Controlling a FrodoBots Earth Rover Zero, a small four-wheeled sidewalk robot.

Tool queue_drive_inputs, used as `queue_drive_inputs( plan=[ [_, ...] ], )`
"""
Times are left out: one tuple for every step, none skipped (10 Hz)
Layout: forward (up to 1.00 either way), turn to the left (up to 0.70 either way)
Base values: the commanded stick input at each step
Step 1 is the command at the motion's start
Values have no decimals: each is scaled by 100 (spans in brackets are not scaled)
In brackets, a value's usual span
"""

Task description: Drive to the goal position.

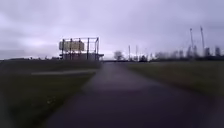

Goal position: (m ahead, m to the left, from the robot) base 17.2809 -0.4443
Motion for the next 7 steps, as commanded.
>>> queue_drive_inputs(
  plan=[
    [100,0],
    [100,0],
    [100,0],
    [100,0],
    [100,0],
    [100,0],
    [100,0]
  ],
)
